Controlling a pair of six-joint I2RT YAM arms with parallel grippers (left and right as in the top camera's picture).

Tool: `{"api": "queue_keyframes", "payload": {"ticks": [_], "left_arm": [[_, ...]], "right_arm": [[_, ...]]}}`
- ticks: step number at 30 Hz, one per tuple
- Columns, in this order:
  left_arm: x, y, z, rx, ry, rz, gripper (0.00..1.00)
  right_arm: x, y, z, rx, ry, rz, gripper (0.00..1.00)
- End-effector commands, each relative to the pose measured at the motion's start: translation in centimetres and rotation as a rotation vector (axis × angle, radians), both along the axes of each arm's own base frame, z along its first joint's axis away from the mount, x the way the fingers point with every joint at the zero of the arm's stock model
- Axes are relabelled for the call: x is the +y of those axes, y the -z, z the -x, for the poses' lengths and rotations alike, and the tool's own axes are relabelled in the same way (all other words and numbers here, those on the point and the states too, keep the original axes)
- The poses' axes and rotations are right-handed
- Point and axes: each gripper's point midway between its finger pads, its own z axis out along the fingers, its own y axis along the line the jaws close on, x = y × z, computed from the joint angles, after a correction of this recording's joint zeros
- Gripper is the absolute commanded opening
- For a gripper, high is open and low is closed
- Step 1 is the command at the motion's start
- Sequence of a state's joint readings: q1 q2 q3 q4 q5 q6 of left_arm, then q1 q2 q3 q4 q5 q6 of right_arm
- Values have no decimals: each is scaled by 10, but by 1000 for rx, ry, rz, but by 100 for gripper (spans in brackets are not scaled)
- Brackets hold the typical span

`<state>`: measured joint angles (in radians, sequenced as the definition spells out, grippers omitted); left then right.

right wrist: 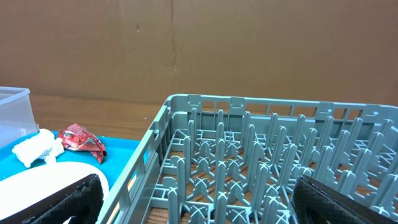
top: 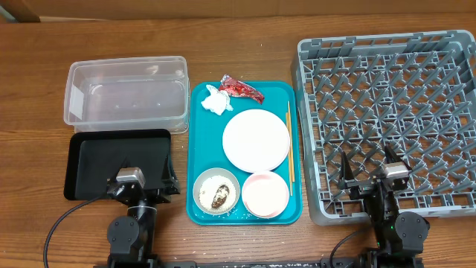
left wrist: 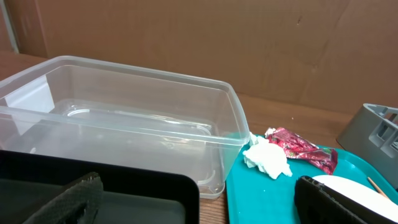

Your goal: Sort waste into correct bins and load items into the dishwasher

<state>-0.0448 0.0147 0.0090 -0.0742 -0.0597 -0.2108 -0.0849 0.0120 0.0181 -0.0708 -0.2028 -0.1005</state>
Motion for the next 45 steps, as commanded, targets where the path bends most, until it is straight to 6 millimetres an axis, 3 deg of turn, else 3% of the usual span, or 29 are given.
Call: {"api": "queue_keyframes", "payload": {"ticks": [1, 28, 35, 39, 42, 45], "left_arm": [[1, -1, 0, -9, -3, 15, 100], [1, -1, 0, -9, -3, 15, 100], [1, -1, 0, -9, -3, 15, 100], [0, -4, 0, -23, 0, 16, 100], [0, -3, 0, -16, 0, 15, 100], [-2, -3, 0, -17, 11, 24, 100]], "right_arm": [[0, 1, 0, -4, 0, -6, 100], [0, 1, 0, -4, 0, -6, 100], [17, 0, 3, -11, -101, -8, 100], [44, -7, 12, -16, -265, -52, 100], [45, -21, 16, 12, -271, -188, 100], [45, -40, 22, 28, -270, -219, 100]]}}
